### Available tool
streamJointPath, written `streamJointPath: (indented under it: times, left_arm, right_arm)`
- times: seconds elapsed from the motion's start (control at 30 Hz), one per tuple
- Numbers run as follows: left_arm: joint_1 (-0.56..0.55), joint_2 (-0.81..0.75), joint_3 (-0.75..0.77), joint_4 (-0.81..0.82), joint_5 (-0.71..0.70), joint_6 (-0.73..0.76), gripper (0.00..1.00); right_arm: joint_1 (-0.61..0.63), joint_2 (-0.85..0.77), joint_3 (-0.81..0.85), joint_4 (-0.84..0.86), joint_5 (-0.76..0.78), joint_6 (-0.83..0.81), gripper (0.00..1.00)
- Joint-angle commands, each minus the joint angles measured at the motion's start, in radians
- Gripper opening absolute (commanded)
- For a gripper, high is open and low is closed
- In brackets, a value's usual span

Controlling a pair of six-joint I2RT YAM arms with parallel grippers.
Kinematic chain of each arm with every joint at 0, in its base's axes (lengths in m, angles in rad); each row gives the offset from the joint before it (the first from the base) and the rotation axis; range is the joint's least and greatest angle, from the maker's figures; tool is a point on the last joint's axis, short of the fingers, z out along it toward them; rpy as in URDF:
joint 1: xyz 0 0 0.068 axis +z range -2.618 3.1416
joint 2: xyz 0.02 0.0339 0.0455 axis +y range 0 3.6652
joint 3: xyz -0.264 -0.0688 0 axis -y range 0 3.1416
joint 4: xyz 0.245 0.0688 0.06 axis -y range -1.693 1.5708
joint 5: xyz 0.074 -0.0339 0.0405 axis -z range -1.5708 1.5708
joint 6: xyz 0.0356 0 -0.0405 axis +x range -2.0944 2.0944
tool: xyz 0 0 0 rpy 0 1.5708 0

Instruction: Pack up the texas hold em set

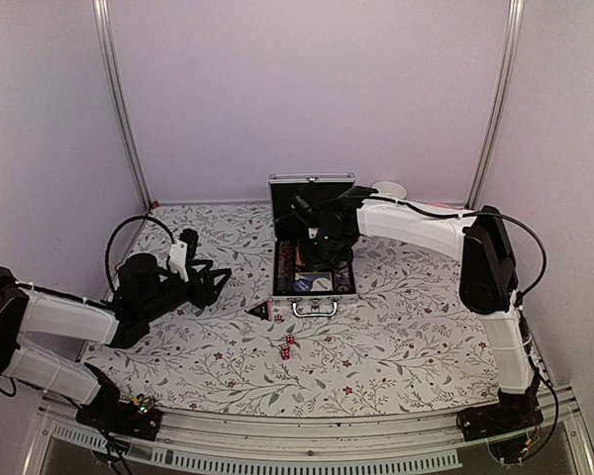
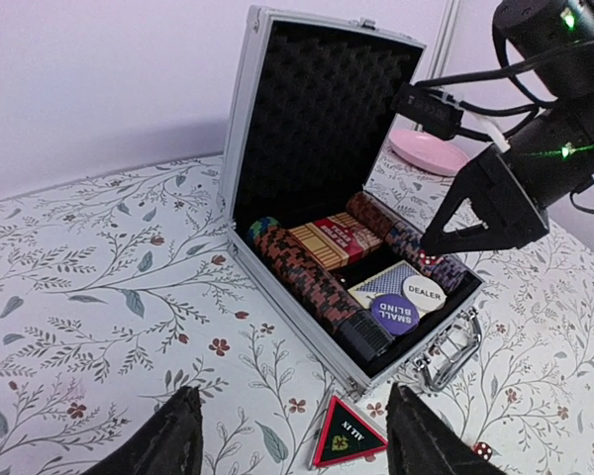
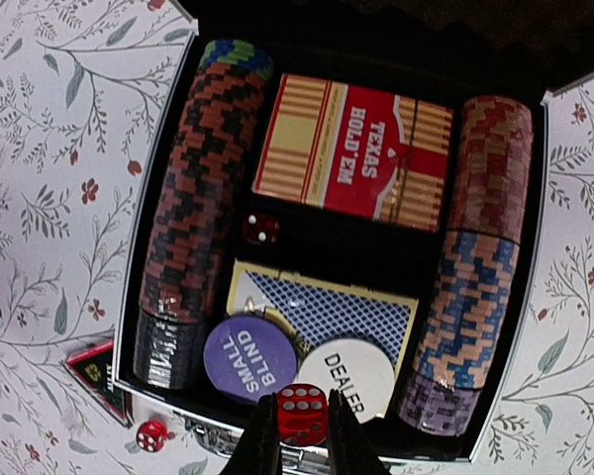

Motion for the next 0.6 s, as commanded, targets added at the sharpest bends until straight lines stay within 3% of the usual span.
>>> streamJointPath:
  times: [0.0, 0.57]
  left_arm:
    - [0.021, -0.033, -0.006, 0.008, -0.028, 0.0, 0.64]
    - [0.023, -0.05, -0.007, -0.007, -0.035, 0.003, 0.64]
  right_arm:
    - [-0.018, 0.078, 0.078, 0.057, 0.025, -0.053, 0.14]
    - [-0.053, 0.219, 0.143, 0.153, 0.023, -0.06, 0.15]
